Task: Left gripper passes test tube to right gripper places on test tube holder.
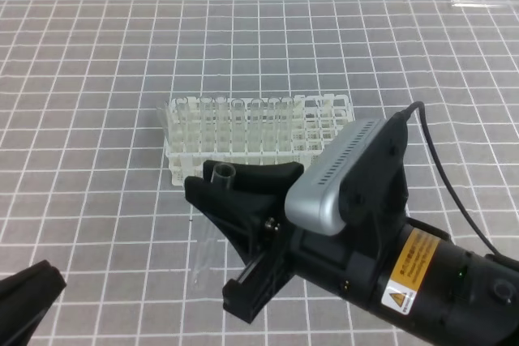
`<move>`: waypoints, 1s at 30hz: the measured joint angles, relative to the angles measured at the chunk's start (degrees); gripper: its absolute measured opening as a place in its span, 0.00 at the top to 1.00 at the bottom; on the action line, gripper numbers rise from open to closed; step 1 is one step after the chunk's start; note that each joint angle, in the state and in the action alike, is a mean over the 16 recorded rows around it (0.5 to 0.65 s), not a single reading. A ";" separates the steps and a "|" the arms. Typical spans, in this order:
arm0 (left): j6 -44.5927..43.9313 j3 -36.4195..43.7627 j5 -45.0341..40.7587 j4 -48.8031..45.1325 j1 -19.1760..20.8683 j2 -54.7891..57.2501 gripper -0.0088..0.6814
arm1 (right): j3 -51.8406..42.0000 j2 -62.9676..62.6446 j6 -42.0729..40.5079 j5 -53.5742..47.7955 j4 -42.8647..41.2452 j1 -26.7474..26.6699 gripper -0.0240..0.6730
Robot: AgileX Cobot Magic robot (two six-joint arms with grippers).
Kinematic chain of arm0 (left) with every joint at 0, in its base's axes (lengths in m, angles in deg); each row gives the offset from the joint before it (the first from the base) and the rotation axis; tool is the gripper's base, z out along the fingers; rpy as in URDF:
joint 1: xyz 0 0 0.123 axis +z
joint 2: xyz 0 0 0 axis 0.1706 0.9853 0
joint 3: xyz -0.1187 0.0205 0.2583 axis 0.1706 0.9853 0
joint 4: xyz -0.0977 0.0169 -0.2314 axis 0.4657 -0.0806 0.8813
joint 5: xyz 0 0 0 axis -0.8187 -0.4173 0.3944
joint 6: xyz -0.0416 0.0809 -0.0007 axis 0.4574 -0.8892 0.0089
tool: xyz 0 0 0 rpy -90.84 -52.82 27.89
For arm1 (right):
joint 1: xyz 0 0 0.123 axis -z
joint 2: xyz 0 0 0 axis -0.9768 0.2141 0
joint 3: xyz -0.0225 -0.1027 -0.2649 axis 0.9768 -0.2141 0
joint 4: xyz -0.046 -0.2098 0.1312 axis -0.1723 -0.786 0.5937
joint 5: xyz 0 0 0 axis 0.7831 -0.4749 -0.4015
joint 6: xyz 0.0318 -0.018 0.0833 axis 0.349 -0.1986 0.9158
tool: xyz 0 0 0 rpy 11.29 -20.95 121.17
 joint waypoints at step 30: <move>-15.84 8.90 -1.55 18.83 -2.72 -11.27 0.99 | 0.00 0.00 -2.61 -0.72 0.54 0.00 0.82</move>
